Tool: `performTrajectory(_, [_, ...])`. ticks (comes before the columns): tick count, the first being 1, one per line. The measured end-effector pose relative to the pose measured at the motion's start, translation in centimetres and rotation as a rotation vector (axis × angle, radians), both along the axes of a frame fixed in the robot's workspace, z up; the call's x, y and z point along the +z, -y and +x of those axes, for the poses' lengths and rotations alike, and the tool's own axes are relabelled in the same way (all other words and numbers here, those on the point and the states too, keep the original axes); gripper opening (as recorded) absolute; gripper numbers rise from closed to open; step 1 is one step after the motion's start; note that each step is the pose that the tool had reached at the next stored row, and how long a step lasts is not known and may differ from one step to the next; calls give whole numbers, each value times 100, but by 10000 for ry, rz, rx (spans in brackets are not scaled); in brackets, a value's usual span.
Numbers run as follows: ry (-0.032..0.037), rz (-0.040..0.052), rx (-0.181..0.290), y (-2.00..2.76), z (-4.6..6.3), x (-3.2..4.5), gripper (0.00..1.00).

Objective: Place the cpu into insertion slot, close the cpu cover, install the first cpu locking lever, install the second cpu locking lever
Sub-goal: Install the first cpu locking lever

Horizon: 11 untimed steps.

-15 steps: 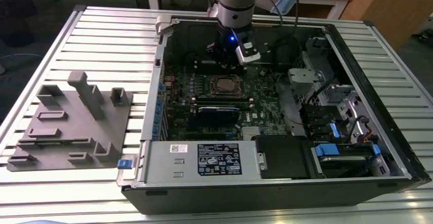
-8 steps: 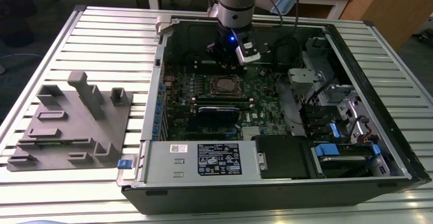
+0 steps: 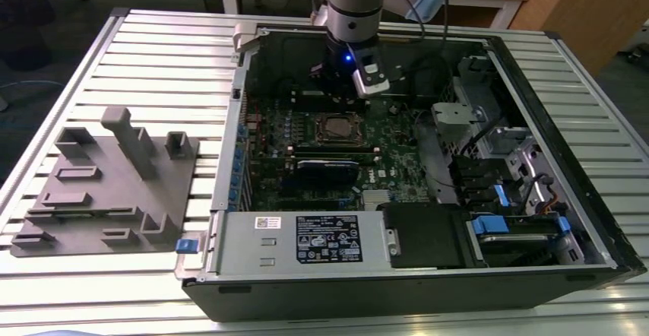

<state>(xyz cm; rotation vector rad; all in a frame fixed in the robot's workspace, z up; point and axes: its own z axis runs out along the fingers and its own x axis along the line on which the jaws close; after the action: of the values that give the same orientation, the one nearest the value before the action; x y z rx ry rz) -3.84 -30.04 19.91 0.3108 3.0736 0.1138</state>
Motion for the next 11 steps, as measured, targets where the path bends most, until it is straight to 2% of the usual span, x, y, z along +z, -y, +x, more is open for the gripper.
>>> performTrajectory(11, [0, 0, -729, -26, 0, 0, 11])
